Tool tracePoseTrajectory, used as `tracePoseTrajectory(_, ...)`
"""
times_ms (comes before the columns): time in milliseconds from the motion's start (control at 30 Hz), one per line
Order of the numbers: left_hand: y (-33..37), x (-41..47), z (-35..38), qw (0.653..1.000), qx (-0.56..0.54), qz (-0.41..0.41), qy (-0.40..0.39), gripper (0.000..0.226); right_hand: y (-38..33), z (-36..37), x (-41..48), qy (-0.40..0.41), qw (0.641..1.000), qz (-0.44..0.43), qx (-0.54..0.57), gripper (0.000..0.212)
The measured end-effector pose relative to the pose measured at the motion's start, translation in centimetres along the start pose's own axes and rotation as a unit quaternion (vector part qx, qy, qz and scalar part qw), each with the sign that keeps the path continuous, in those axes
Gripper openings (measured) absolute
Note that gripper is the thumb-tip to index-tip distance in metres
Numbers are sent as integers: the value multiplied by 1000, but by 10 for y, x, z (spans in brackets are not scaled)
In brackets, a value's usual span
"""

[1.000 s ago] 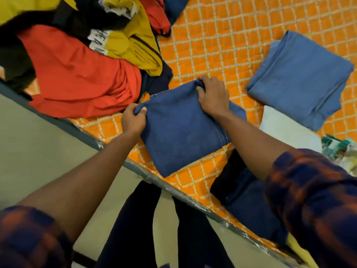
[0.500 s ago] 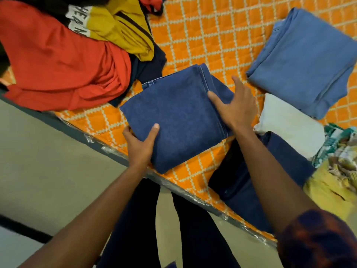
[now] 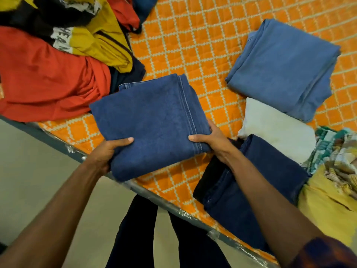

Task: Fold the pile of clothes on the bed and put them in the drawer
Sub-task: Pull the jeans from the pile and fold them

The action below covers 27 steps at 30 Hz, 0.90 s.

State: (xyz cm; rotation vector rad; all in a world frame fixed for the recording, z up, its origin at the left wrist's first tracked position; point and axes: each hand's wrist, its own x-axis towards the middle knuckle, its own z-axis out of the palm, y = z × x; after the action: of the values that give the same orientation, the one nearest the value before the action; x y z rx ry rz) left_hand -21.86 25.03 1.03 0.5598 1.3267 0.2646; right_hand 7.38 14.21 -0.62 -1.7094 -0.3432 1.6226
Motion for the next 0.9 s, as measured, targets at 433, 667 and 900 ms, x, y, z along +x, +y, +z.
tracePoseTrajectory(433, 174, 14, 233, 964, 156, 126, -173, 28, -108, -151, -67, 178, 937, -233, 190, 82)
tracePoseTrajectory(667, 146, 129, 399, 910, 321, 193, -179, 46, -69, -271, -37, 359, 884, -185, 235, 74)
tracePoseTrajectory(900, 87, 198, 410, 865, 441, 223, -86, 55, -12, -300, 13, 349, 898, -63, 259, 61)
